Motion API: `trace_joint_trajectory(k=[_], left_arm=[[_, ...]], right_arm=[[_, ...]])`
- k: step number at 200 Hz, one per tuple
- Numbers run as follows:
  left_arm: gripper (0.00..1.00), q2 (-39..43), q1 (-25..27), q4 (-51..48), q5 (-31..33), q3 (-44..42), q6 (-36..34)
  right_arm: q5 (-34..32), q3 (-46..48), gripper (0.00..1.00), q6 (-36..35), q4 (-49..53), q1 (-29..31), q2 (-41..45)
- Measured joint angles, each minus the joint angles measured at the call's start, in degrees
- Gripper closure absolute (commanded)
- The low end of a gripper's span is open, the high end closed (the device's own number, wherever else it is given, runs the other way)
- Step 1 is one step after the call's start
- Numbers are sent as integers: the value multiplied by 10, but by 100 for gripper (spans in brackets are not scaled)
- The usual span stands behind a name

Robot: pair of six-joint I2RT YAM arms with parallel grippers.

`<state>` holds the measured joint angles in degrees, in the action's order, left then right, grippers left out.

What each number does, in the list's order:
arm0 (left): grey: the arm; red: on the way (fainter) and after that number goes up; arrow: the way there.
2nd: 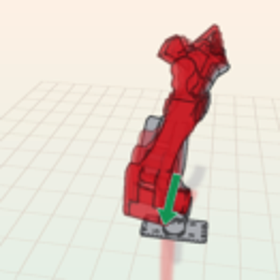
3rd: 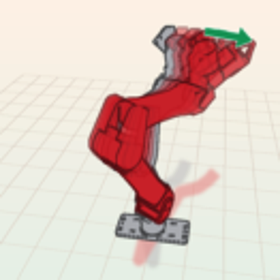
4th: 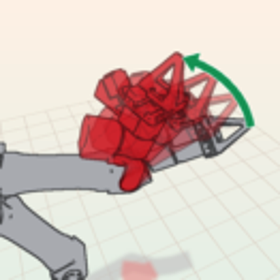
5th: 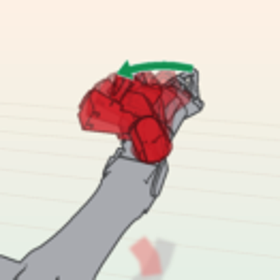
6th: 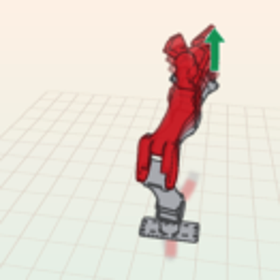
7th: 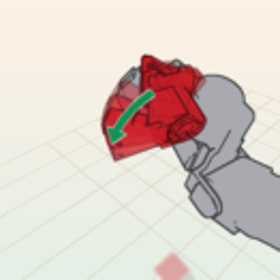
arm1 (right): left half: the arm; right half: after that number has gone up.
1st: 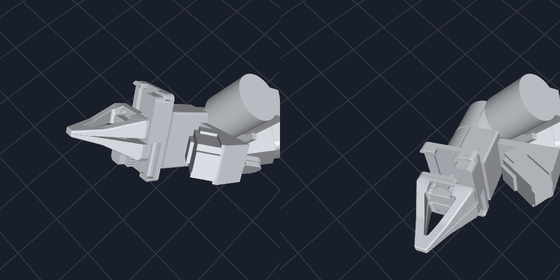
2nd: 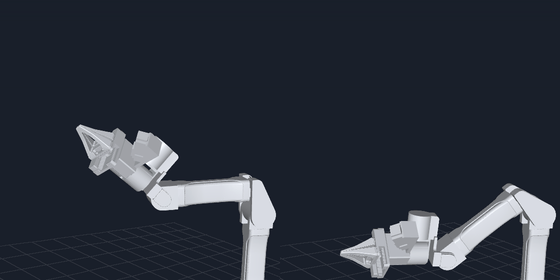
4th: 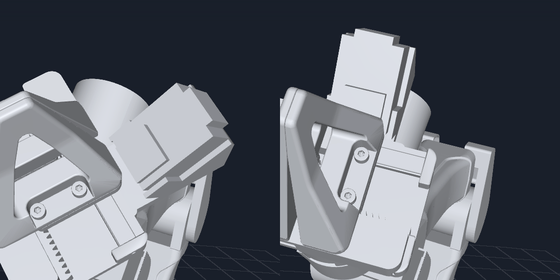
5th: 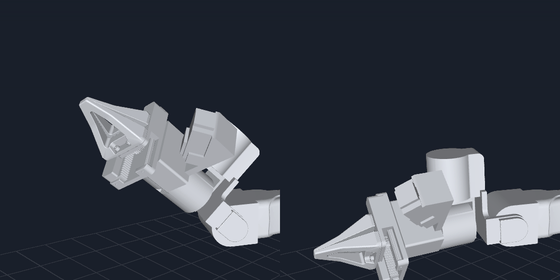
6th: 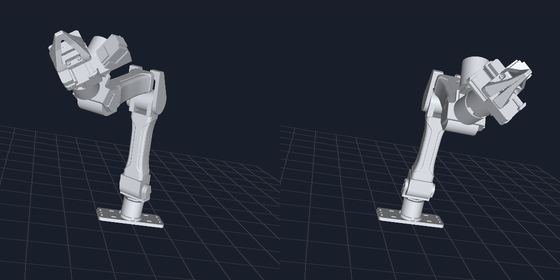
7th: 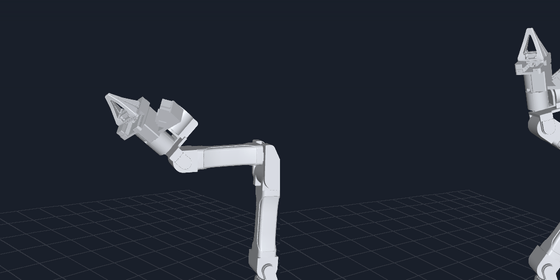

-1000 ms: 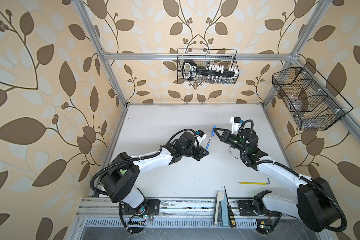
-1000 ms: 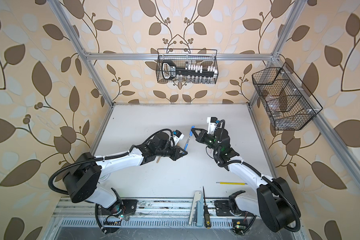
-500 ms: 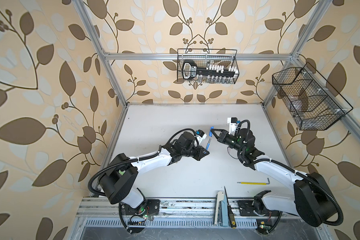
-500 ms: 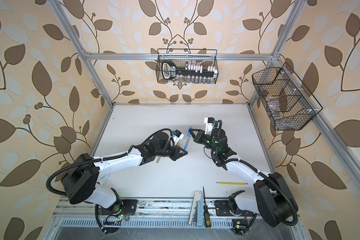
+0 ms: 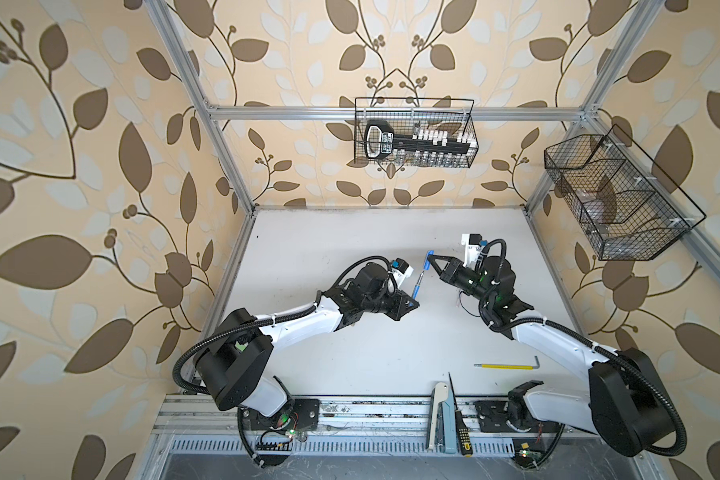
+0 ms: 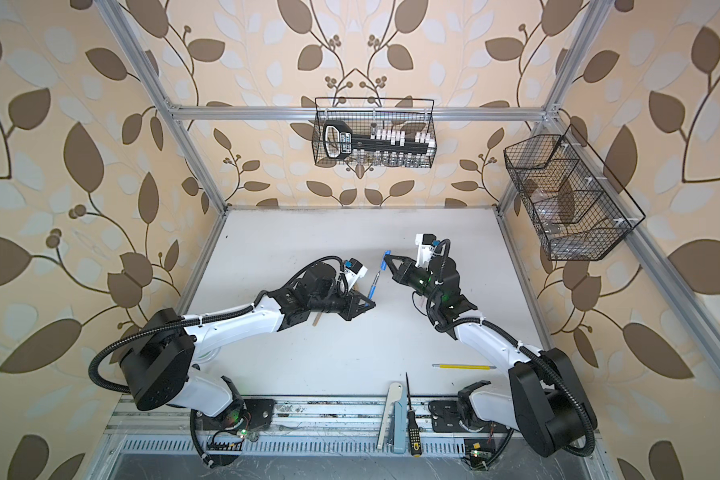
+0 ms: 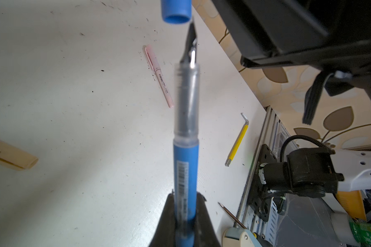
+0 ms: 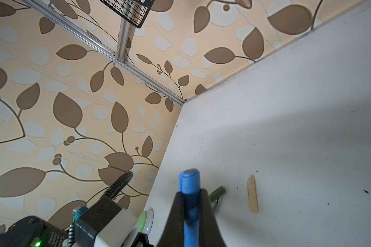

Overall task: Insert the pens into the pen caps
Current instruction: 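Align the blue cap above the nib held by the left gripper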

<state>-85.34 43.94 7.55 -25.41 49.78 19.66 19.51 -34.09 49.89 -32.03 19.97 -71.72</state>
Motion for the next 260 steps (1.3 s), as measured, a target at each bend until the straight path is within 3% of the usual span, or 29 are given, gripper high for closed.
trace_joint_trajectory(k=[260], left_arm=[[100, 0, 0, 2, -1, 0, -1]], right_arm=[[2, 2, 93, 0, -1, 29, 9]])
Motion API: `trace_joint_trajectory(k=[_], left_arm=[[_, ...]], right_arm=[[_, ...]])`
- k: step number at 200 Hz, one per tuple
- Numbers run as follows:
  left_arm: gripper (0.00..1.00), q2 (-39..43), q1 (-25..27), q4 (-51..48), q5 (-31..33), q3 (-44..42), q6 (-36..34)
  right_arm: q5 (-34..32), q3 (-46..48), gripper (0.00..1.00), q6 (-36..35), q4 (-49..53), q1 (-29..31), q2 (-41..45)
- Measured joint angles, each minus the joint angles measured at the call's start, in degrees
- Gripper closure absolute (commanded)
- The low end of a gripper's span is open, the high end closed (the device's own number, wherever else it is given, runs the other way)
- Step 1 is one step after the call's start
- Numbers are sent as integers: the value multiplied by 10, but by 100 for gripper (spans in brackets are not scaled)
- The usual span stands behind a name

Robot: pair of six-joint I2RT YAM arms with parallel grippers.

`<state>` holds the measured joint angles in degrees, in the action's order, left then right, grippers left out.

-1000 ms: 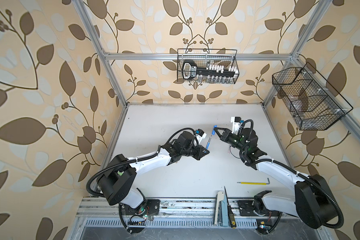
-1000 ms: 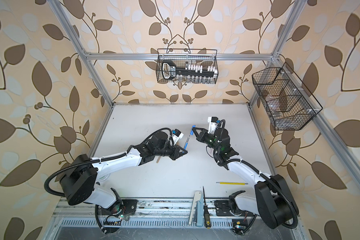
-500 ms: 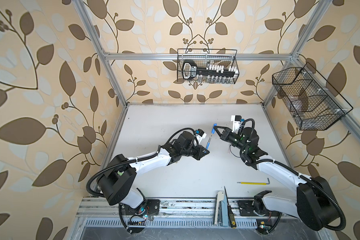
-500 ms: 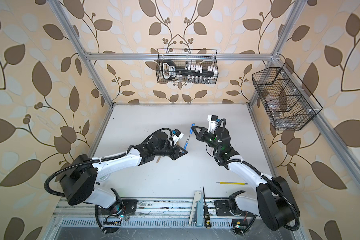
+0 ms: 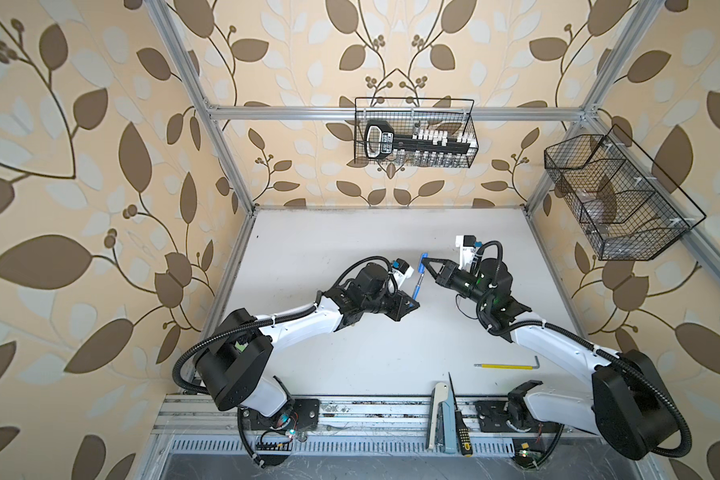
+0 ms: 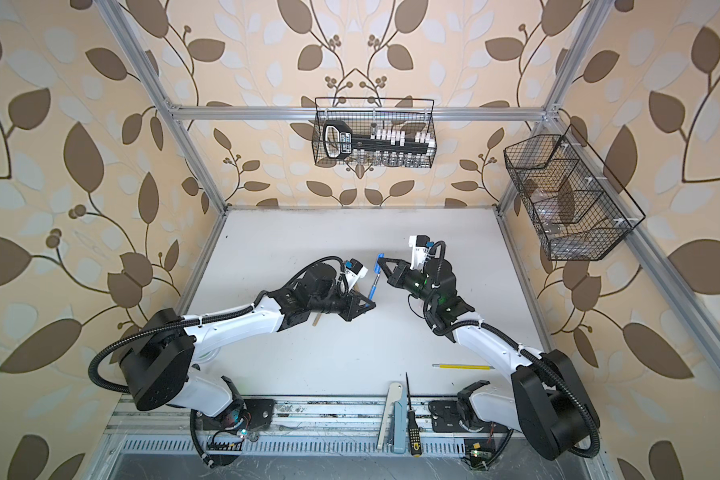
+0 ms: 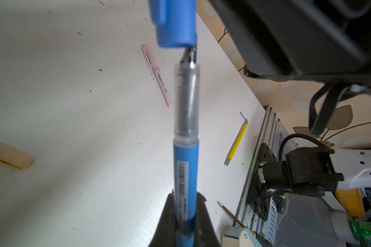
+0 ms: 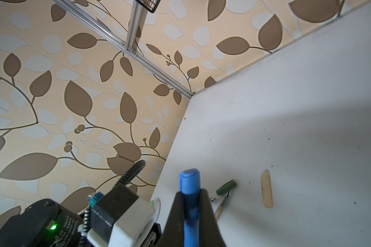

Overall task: Insert the pens into the pen caps
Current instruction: 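Align the blue cap above the nib held by the left gripper, then lower the blue cap onto the nib with the right gripper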

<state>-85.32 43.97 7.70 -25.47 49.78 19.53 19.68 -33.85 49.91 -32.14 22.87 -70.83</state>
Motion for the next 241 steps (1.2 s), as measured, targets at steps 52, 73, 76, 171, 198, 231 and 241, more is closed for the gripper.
trace_joint_trajectory(k=[52, 73, 76, 171, 198, 231, 241], left_arm=[[100, 4, 3, 3, -2, 0, -5], [100, 20, 3, 6, -1, 0, -10], [100, 22, 3, 7, -1, 0, -12], [100, 43, 3, 20, -1, -10, -16], [100, 43, 3, 20, -1, -10, -16], [100, 44, 3, 20, -1, -10, -16], [100, 44, 3, 20, -1, -10, -16]], right_arm=[[-2, 1, 93, 0, 2, -9, 12], [-2, 0, 93, -5, 8, -14, 15], [-2, -1, 93, -5, 9, -14, 17], [3, -49, 92, -37, 41, -16, 59], [5, -49, 92, -39, 49, -16, 59], [5, -48, 92, -39, 56, -12, 63], [5, -45, 92, -39, 55, -11, 67]])
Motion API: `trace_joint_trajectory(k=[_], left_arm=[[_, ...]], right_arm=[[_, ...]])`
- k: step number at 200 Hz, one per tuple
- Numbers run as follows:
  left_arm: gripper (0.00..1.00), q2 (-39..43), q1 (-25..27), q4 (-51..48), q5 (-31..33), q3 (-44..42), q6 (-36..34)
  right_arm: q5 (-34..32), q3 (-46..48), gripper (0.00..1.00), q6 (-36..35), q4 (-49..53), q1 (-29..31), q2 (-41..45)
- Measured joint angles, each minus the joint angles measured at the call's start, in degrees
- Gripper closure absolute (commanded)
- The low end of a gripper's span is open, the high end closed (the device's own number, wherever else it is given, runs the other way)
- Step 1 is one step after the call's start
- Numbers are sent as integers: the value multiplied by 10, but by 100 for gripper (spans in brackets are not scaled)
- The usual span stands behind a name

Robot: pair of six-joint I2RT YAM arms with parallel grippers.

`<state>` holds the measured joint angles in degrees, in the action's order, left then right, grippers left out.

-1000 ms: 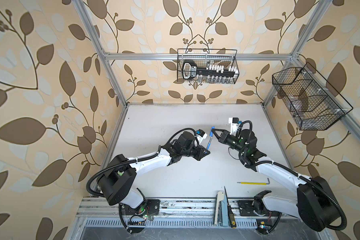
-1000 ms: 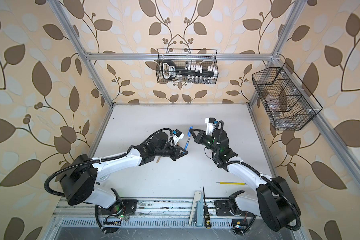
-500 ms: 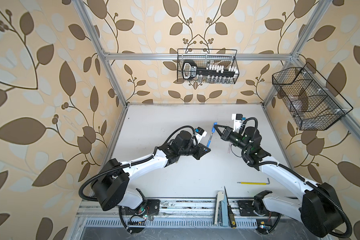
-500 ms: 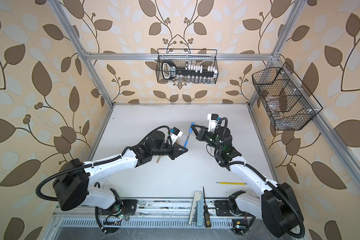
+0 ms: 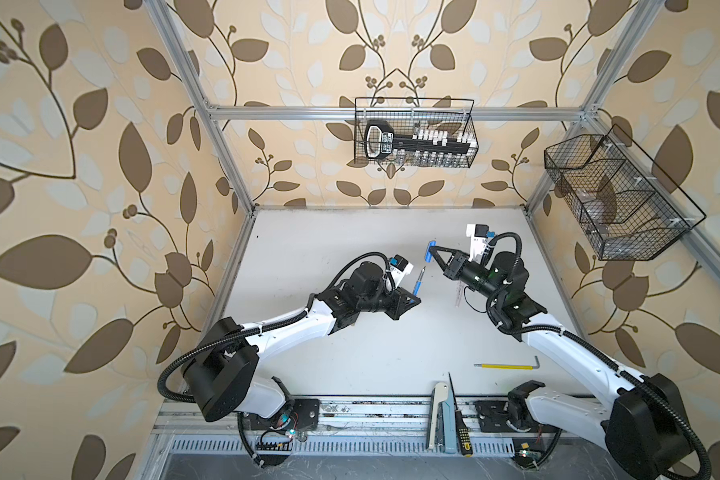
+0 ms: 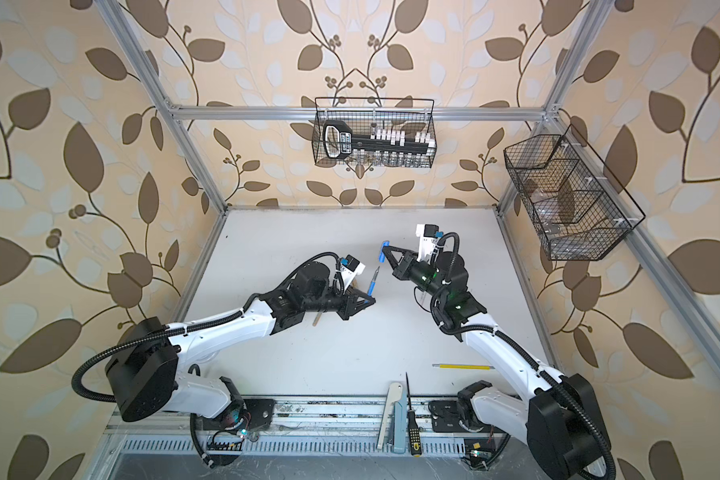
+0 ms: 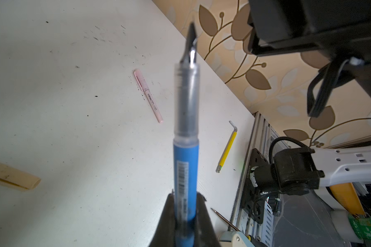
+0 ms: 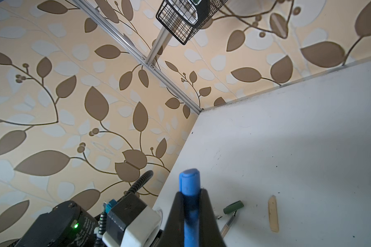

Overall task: Insert the pens into the pen caps
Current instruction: 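Lower the blue cap onto the nib with the right gripper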

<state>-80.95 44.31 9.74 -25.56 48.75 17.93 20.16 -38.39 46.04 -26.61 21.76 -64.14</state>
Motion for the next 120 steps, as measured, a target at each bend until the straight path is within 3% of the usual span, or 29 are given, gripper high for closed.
trace_joint_trajectory(k=[120], left_arm=[[100, 0, 0, 3, 0, -1, 0]], right_arm=[[-3, 36, 92, 14, -25, 19, 4]])
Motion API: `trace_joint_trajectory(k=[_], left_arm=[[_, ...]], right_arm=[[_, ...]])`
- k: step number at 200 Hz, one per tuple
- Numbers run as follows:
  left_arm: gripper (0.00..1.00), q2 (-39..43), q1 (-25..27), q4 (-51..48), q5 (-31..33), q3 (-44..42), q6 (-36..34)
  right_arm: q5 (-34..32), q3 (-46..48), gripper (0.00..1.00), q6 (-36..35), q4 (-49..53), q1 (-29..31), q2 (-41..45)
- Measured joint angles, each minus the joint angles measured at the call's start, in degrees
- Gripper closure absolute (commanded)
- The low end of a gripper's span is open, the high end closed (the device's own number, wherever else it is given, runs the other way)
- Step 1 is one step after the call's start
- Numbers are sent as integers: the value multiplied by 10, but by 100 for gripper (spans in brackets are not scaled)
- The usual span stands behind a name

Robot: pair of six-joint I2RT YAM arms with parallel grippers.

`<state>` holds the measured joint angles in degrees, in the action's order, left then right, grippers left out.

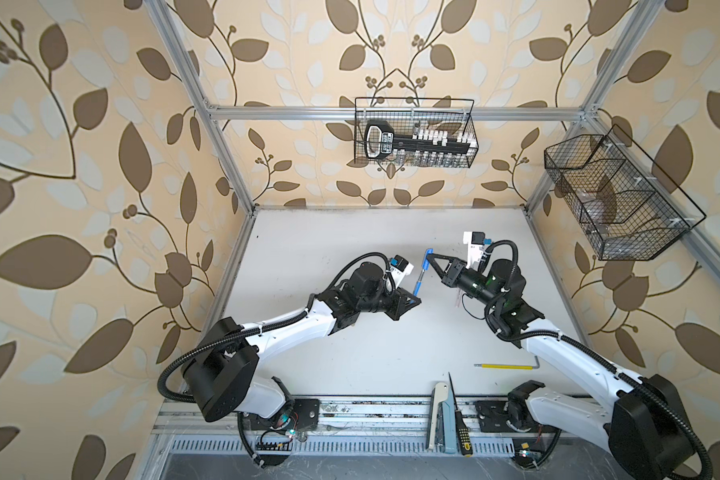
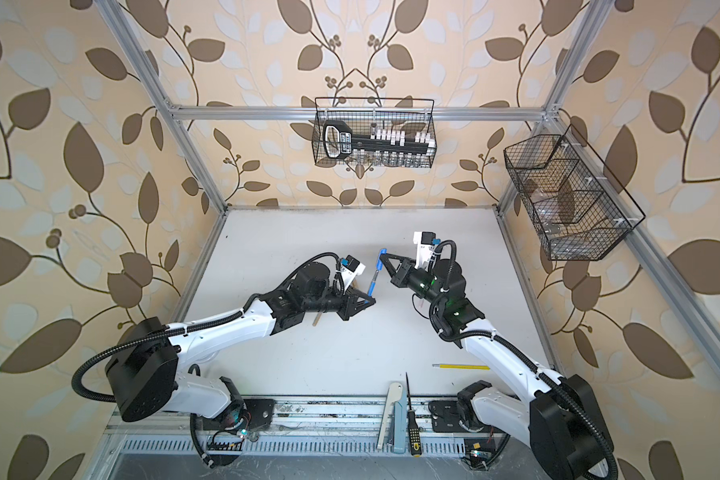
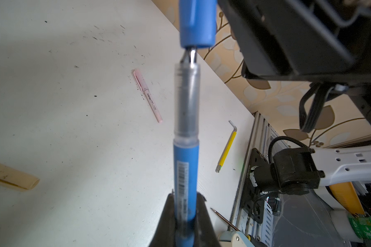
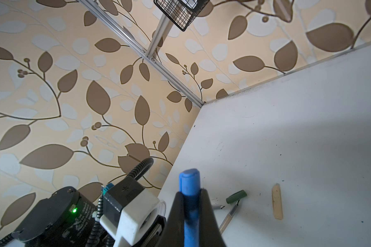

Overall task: Insert the pens into the pen caps
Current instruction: 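Lower the blue cap onto the nib with the right gripper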

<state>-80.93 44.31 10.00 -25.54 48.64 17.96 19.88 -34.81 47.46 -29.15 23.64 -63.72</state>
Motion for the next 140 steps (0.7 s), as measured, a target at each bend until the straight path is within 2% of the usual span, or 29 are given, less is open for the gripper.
trace_joint_trajectory(k=[140], left_arm=[[100, 0, 0, 0, 6, 0, 0]], right_arm=[[-19, 26, 92, 9, -35, 10, 2]])
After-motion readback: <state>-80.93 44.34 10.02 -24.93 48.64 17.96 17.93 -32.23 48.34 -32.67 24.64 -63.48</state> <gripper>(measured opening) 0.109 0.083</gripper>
